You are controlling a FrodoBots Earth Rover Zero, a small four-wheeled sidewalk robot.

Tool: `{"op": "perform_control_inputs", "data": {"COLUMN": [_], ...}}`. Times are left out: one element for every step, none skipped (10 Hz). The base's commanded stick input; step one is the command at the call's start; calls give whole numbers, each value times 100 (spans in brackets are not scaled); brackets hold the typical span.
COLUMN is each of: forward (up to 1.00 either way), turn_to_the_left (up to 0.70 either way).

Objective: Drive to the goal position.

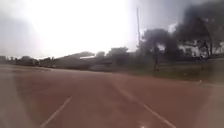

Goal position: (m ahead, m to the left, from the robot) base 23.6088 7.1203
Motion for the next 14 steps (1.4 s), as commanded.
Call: {"op": "perform_control_inputs", "data": {"forward": [70,70,70,70,70,70,70,70,70,70,70,70,70,70], "turn_to_the_left": [0,0,0,0,0,0,0,0,0,0,0,0,0,0]}}
